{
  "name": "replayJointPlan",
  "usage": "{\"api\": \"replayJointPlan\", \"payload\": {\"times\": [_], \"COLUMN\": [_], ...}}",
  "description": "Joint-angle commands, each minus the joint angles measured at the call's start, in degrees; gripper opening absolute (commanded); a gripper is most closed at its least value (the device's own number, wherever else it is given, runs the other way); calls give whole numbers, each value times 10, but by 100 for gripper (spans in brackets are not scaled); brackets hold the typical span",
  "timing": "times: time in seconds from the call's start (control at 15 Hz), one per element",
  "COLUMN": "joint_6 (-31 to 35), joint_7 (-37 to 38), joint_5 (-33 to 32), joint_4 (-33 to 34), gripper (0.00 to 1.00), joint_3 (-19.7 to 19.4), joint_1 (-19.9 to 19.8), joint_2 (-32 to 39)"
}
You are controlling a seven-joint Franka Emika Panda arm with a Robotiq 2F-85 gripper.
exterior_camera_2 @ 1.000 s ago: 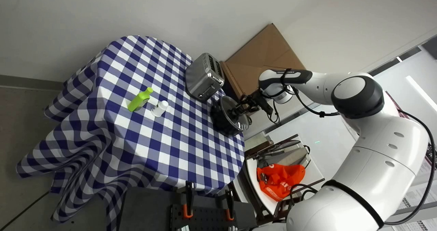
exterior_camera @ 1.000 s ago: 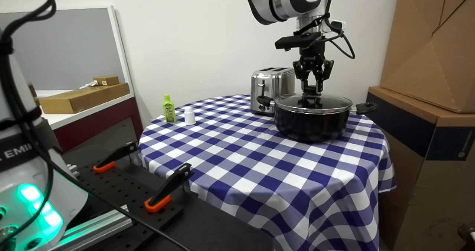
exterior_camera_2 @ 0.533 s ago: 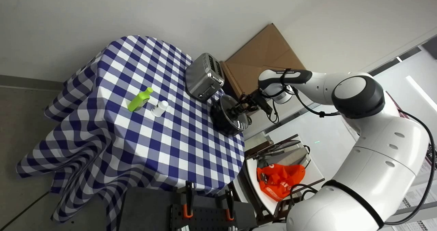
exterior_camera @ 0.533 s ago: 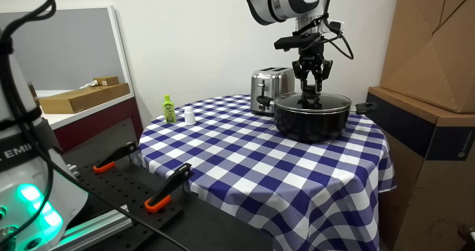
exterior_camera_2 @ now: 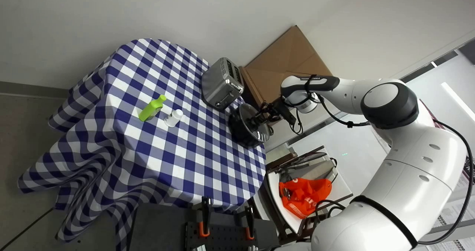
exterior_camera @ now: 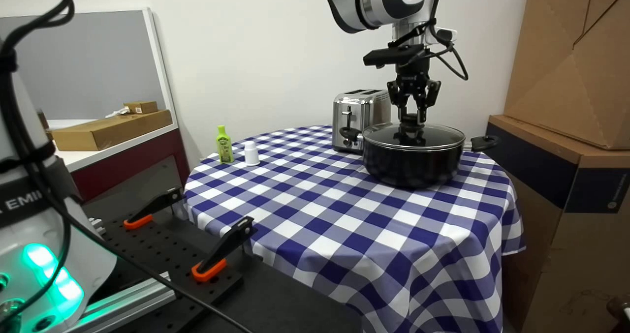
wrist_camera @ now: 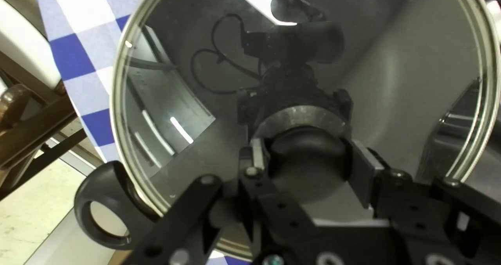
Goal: Pick up the lid from the table and put it on the pot
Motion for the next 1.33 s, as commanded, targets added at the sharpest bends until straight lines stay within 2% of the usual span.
{"api": "replayJointPlan", "payload": {"times": [0.0,0.13,0.2,0.47,0.67,1.0,1.07,1.27], "joint_6": [-25,-37,-43,-71,-132,-217,-207,-209], "joint_7": [-7,-12,-16,-49,-89,-126,-114,-112], "joint_5": [12,20,26,53,58,-1,25,22], "joint_4": [-11,-19,-24,-67,-114,-218,-152,-167], "gripper": [82,97,99,100,100,100,100,100], "joint_3": [7,13,17,37,46,44,36,36], "joint_1": [-5,-7,-8,-9,-2,38,31,38], "joint_2": [-14,-29,-41,-132,-217,-360,-296,-316]}}
